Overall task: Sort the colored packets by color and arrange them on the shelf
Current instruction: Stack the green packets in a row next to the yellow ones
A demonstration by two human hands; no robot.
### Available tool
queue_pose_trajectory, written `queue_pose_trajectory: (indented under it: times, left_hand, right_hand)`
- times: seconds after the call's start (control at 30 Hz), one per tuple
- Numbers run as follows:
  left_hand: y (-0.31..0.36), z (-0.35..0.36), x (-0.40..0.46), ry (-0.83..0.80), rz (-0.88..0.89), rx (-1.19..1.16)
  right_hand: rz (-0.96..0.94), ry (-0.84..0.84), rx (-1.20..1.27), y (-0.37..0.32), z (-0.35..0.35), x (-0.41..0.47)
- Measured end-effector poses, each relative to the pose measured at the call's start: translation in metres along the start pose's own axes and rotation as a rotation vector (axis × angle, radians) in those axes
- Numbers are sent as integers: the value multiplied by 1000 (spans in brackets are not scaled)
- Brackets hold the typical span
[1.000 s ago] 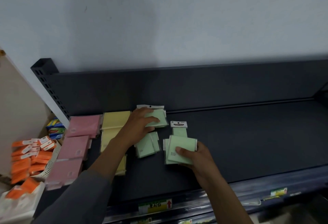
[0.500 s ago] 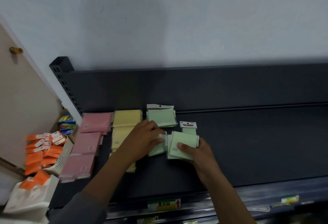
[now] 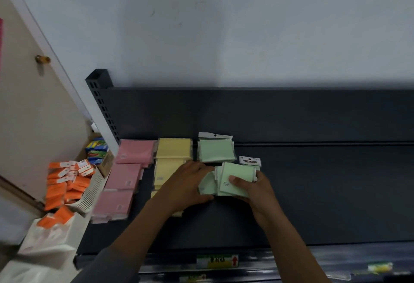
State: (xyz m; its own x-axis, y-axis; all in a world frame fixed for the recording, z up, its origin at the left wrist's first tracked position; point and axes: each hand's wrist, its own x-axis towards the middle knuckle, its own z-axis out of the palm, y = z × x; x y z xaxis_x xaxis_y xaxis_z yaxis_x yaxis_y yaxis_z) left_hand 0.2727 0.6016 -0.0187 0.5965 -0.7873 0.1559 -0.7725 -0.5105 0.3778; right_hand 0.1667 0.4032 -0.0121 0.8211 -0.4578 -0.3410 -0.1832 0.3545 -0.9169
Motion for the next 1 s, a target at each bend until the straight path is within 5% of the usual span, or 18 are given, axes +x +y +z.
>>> queue_pose_trajectory:
  times: [0.43,0.9,1.0]
  left_hand:
    - [-6,-51,2,109,-36,97]
    - [-10,-52,-3,170,-68,119]
    - [-5,-51,-2,147,-60,102]
  right_hand:
    - [23,30,-36,-3,33,4]
    - [-338,21,-636,16,52,7]
    - [-416,210,-849,17,42,11]
